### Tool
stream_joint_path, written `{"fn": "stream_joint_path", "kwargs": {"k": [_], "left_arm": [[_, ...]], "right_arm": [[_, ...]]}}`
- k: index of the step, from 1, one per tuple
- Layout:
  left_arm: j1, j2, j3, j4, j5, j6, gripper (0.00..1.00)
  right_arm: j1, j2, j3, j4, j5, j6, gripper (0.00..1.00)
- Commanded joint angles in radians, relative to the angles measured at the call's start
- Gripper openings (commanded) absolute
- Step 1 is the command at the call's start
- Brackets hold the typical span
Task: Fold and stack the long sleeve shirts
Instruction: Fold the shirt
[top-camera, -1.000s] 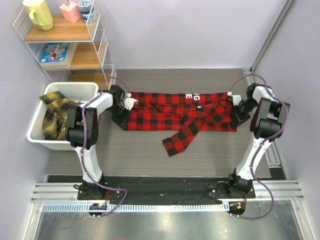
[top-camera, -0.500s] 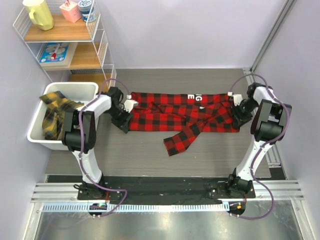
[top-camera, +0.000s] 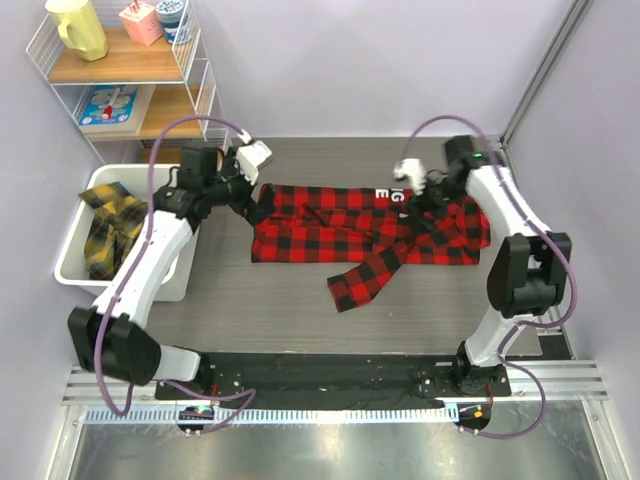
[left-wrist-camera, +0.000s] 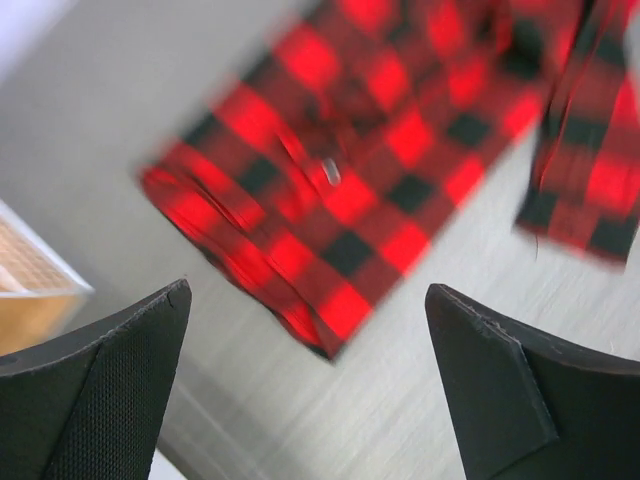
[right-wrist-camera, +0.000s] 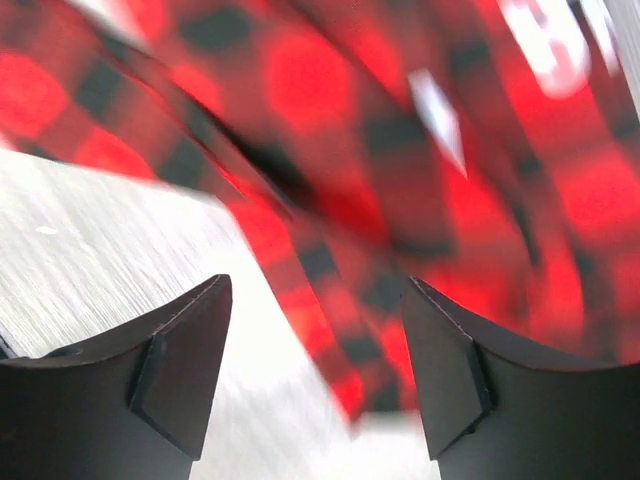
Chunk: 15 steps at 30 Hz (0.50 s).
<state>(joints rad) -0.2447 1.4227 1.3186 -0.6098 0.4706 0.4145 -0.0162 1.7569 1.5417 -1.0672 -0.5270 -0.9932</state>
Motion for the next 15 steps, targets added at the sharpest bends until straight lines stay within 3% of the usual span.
{"fn": "stream_joint_path", "kwargs": {"k": [1, 6, 12, 15], "left_arm": [[0.001, -0.059, 0.043, 0.104, 0.032, -0.124, 1.00], [0.004, -0.019, 0.168, -0.134, 0.103, -0.152, 1.00], [0.008, -0.195, -0.046, 0.063, -0.044, -0.285, 1.00], [0.012, -0.209, -0.052, 0.065, -0.154, -0.335, 1.00]], "right_arm": [[0.230, 0.012, -0.070, 0.039, -0.057, -0.165, 0.75], [0.415, 0.081, -0.095, 0.110, -0.031, -0.229, 0.74], [0.551, 0.150, -0.113, 0.167, -0.018, -0.246, 0.73], [0.582, 0.168, -0.153, 0.203, 0.007, -0.265, 0.72]]}}
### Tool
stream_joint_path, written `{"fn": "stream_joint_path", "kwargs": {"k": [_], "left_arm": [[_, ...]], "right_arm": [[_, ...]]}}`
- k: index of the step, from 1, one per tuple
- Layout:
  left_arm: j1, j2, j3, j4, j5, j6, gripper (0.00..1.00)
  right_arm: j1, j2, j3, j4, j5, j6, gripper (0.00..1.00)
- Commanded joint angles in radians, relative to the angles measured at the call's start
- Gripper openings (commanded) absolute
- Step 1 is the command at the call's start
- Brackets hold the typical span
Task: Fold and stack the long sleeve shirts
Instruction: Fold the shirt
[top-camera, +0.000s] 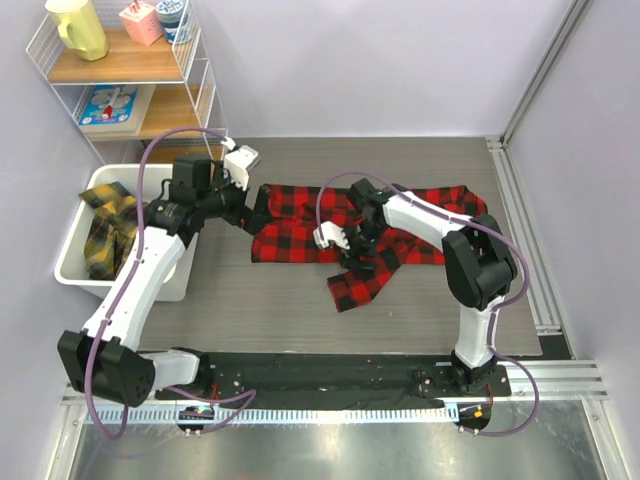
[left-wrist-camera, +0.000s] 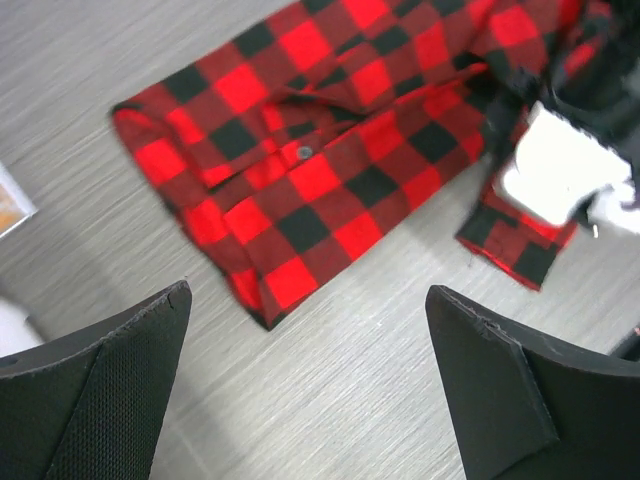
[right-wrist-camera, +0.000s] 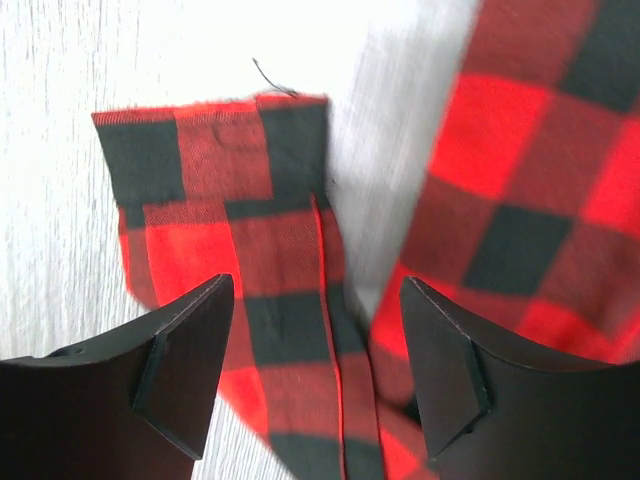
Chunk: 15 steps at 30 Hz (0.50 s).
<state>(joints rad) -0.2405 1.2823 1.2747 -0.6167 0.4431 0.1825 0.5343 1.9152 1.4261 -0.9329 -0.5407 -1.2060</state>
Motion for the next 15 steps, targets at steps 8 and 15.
{"fn": "stream_joint_path", "kwargs": {"k": [8, 15], "left_arm": [[0.056, -0.058, 0.018, 0.005, -0.069, -0.155, 1.00], [0.072, -0.034, -0.005, 0.000, -0.067, -0.167, 1.00]], "right_arm": [[0.072, 0.041, -0.147, 0.179, 0.073, -0.069, 0.67], [0.078, 0.033, -0.148, 0.204, 0.093, -0.024, 0.05]]}}
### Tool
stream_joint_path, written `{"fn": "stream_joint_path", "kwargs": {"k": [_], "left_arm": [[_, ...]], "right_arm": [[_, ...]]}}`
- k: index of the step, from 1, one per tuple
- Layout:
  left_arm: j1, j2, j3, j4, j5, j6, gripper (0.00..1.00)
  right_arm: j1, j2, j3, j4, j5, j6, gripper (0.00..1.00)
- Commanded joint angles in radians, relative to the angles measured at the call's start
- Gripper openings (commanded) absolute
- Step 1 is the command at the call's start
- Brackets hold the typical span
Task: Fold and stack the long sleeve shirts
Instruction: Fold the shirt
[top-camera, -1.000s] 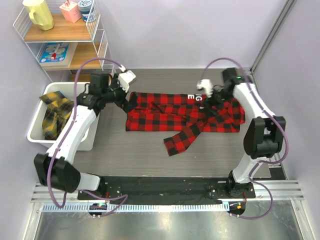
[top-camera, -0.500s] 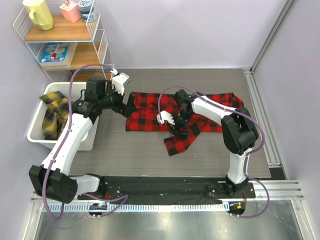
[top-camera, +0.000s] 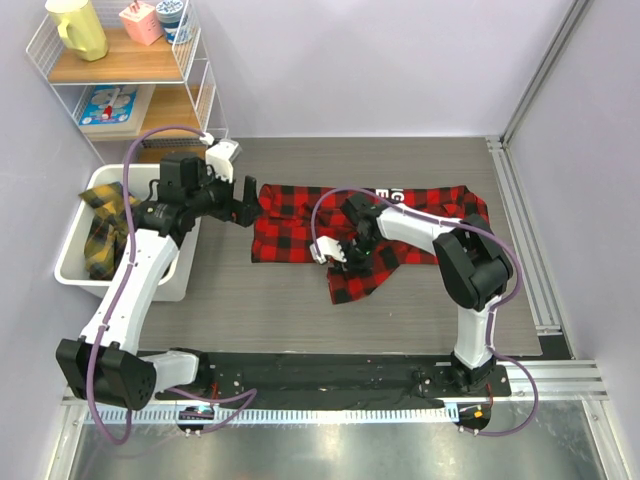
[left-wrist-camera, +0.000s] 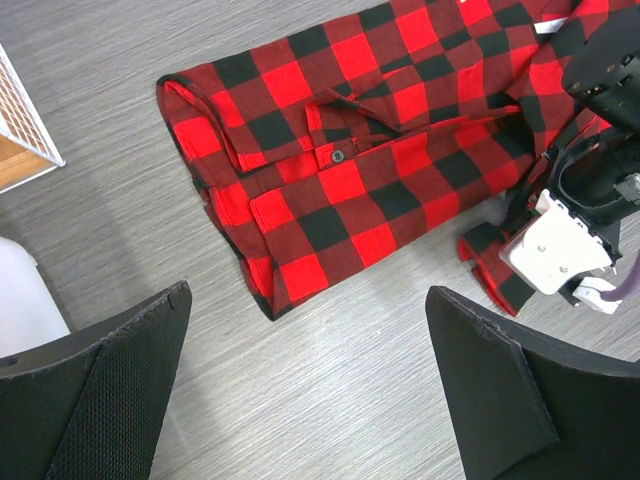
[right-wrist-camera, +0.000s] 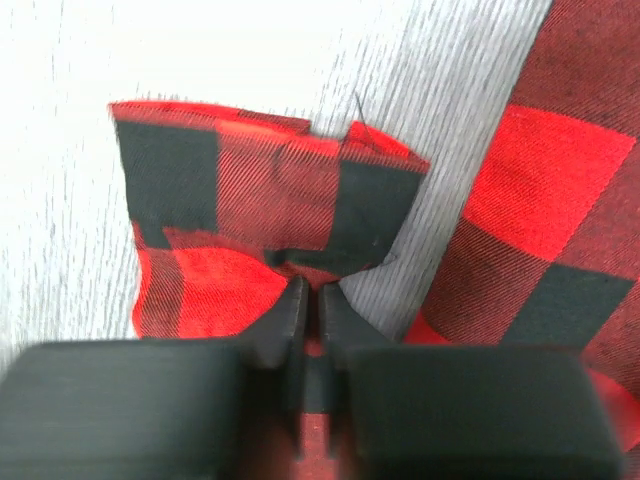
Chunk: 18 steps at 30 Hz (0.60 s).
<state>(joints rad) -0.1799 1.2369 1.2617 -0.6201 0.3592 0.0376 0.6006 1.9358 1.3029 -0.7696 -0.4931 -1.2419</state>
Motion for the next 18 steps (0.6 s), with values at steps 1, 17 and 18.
{"fn": "stream_joint_path", "kwargs": {"k": [1, 17, 18], "left_arm": [[0.011, 0.018, 0.011, 0.003, 0.021, -0.021, 1.00], [0.010, 0.134, 0.068, 0.086, 0.158, 0.022, 0.97], [0.011, 0.137, 0.070, 0.092, 0.155, 0.024, 0.98]], "right_arm": [[0.010, -0.015, -0.024, 0.038, 0.042, 0.016, 0.01], [-0.275, -0.087, 0.499, 0.142, -0.110, 0.571, 0.01], [-0.307, -0.063, 0.515, 0.188, -0.098, 0.603, 0.01]]}}
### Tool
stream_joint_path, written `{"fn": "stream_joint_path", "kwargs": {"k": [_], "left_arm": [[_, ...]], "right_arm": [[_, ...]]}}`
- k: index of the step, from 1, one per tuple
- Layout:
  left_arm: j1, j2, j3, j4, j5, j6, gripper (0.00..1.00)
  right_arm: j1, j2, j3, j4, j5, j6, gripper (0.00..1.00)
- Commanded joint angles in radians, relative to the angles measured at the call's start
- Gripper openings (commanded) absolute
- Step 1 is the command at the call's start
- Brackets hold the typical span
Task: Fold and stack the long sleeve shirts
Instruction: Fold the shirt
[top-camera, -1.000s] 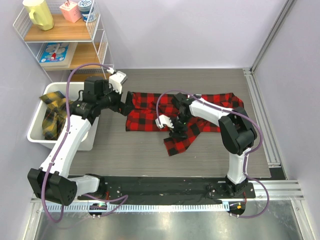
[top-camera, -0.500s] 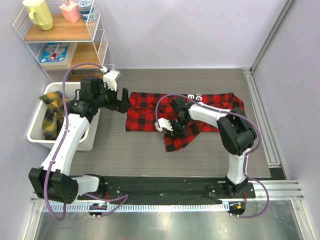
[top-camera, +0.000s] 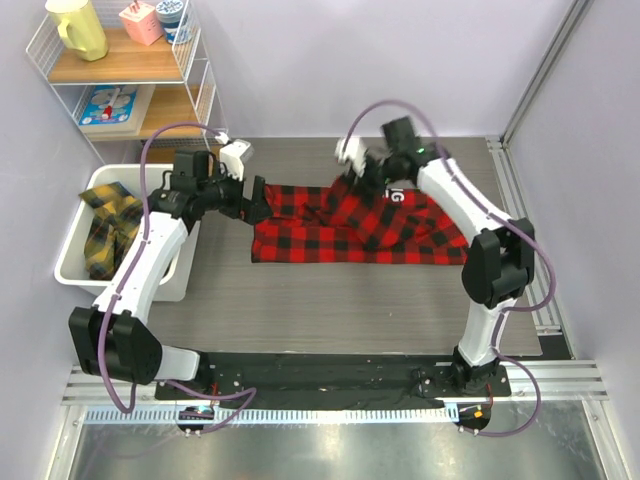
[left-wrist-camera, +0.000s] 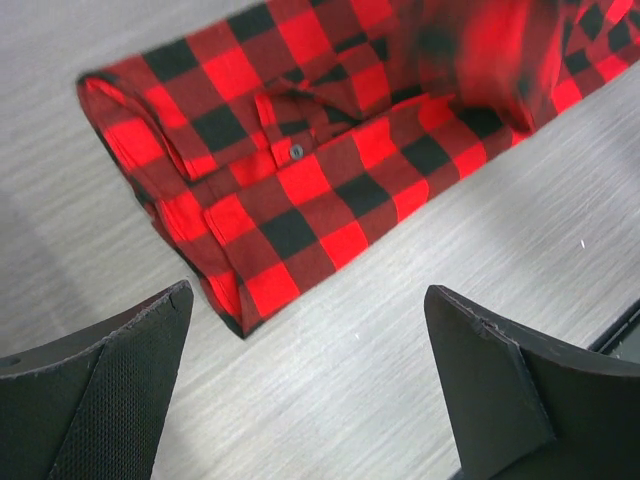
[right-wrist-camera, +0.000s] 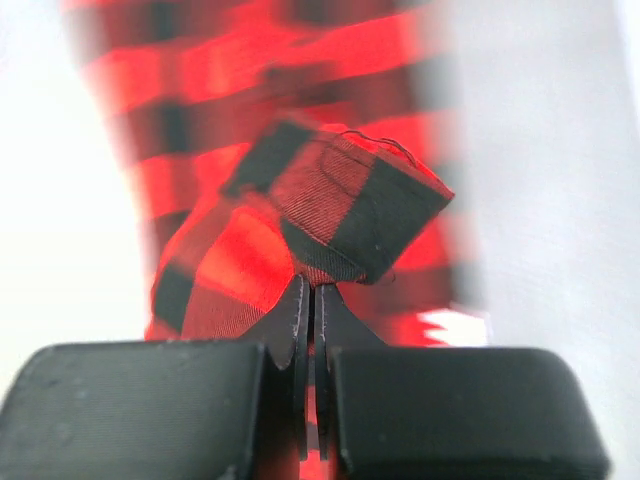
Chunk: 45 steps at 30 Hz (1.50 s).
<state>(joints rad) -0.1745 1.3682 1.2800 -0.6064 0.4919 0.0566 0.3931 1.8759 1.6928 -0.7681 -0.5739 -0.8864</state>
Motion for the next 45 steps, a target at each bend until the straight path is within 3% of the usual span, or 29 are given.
{"fn": "stream_joint_path", "kwargs": {"k": [1, 10, 21, 27, 32, 37, 45], "left_arm": [[0.004, 0.015, 0.054, 0.085, 0.022, 0.009, 0.97], [0.006, 0.089, 0.111, 0.125, -0.010, 0.022, 0.97], [0.004, 0.120, 0.099, 0.160, -0.092, 0.023, 0.96], [0.004, 0.147, 0.108, 0.162, -0.053, 0.028, 0.96], [0.004, 0.173, 0.116, 0.139, -0.047, 0.022, 0.96], [0.006, 0.172, 0.094, 0.135, -0.062, 0.012, 0.96], [0.010, 0.155, 0.065, 0.112, -0.113, -0.026, 0.96]], "right_arm": [[-0.112, 0.008, 0.139, 0.282, -0.001, 0.280, 0.01], [-0.134, 0.213, 0.309, 0.666, 0.274, 0.411, 0.01], [-0.157, 0.243, 0.340, 1.015, 0.545, 0.408, 0.01], [-0.161, 0.181, 0.237, 1.026, 0.511, 0.373, 0.01], [-0.149, 0.076, 0.004, 1.010, 0.453, 0.333, 0.01], [-0.094, -0.030, -0.200, 0.985, 0.483, 0.331, 0.01], [0.058, -0.116, -0.364, 0.984, 0.606, 0.348, 0.01]]}}
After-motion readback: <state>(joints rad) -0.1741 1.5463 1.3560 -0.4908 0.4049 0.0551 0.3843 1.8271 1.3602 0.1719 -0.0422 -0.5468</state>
